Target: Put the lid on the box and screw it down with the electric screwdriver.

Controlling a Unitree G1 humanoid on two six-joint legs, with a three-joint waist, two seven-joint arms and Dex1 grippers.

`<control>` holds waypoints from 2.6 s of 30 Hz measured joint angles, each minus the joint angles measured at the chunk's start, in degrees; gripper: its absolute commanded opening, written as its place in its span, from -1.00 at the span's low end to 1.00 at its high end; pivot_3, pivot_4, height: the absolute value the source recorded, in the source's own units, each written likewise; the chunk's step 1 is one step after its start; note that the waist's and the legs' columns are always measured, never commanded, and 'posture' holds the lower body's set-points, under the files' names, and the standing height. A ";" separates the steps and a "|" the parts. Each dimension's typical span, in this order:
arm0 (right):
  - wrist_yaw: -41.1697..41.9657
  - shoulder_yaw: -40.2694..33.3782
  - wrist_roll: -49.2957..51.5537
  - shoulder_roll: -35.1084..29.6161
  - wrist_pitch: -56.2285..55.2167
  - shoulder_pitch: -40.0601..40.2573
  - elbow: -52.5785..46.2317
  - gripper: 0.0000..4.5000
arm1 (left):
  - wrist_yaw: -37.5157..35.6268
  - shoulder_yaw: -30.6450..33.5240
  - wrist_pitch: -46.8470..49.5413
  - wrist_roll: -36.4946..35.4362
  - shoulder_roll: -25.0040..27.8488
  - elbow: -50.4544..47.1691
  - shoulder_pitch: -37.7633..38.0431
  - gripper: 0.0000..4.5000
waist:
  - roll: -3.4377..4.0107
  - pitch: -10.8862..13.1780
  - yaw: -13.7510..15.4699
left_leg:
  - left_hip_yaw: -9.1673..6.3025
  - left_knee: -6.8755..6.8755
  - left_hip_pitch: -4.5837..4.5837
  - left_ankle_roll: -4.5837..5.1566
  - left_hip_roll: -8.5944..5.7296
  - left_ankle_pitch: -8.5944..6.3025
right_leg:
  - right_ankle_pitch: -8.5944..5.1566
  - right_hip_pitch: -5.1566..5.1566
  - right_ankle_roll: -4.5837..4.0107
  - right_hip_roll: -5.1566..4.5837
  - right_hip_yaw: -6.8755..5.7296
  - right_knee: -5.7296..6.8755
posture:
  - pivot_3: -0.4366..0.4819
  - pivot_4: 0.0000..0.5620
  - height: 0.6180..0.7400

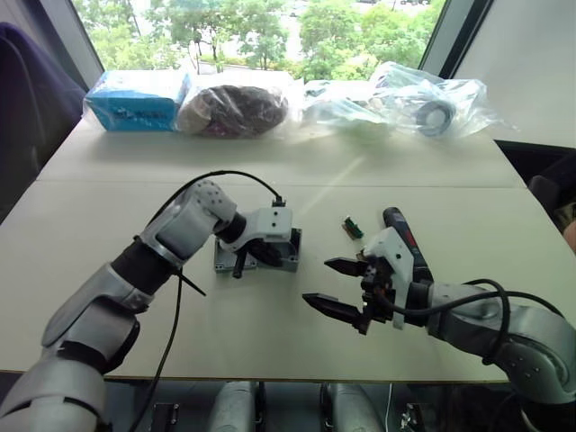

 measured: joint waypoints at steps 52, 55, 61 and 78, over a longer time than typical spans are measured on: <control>8.20 8.29 -3.93 -10.33 -2.58 -12.57 0.90 1.00 | 30.33 20.36 56.00 -18.69 8.41 -15.23 1.90 -0.15 | -0.16 0.07 -1.19 | -0.10 0.12 -0.03 -0.09 0.20 0.05 | -0.11 -0.06 0.21 0.03 0.03 0.25 | -0.05 -0.47 1.00; 9.40 10.08 -6.87 -8.98 -3.80 -12.79 1.23 1.00 | 35.74 23.80 61.80 -18.82 7.52 -17.34 3.17 -0.15 | -0.16 0.06 -1.28 | -0.10 0.12 -0.01 -0.13 0.20 0.08 | -0.11 -0.07 0.21 0.03 0.03 0.27 | -0.05 -0.47 1.00; 10.15 11.45 -10.69 -5.95 -4.74 -12.78 2.19 1.00 | 43.89 27.07 62.74 -22.08 5.53 -16.43 7.12 -0.15 | -0.16 0.06 -1.05 | -0.08 0.10 0.01 -0.24 0.19 0.14 | -0.10 -0.07 0.20 0.02 0.03 0.29 | -0.05 -0.47 1.00; 7.39 9.30 -12.74 -3.55 -2.62 -10.13 0.13 1.00 | 54.87 27.59 62.58 -21.71 -2.41 -9.47 6.13 -0.15 | -0.13 -0.18 0.00 | -0.10 0.00 1.05 -0.22 0.07 0.11 | -0.10 0.86 0.13 -0.04 0.03 0.31 | -0.05 -0.47 1.00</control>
